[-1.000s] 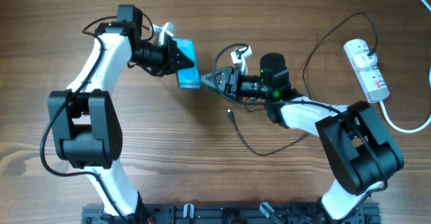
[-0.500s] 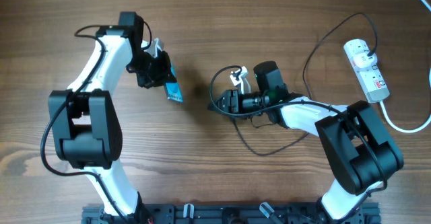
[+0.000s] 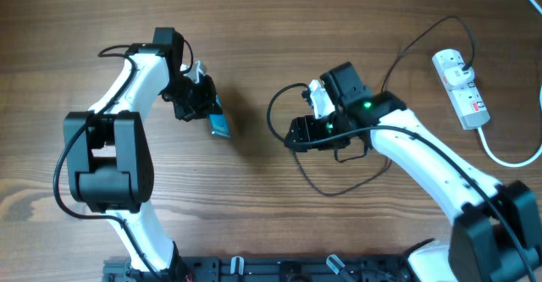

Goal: Plug charger to phone and switch on socket
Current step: 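Lower the right gripper to the black cable's USB-C plug and grasp it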

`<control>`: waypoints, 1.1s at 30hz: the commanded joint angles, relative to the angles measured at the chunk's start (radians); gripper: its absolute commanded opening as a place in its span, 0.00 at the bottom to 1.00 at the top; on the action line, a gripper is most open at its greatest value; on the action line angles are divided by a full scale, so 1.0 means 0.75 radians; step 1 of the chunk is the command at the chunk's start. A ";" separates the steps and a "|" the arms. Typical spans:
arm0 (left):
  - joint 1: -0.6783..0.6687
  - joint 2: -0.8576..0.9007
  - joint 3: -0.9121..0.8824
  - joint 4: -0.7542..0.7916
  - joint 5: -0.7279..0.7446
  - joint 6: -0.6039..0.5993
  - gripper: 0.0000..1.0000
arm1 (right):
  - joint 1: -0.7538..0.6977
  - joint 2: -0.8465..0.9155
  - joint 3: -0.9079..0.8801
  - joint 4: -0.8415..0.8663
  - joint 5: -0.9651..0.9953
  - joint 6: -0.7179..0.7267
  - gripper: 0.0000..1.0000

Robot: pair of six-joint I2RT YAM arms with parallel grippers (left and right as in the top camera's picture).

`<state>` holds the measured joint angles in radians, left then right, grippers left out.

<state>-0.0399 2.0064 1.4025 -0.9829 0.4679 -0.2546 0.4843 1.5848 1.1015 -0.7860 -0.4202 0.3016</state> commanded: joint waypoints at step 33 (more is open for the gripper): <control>0.004 -0.040 -0.024 0.070 0.045 -0.199 0.04 | 0.203 0.006 -0.487 0.655 0.470 -0.361 0.39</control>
<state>-0.0399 2.0064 1.3926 -0.9413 0.4332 -0.3962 0.6342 1.5791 0.7387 -0.3122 -0.0807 0.0544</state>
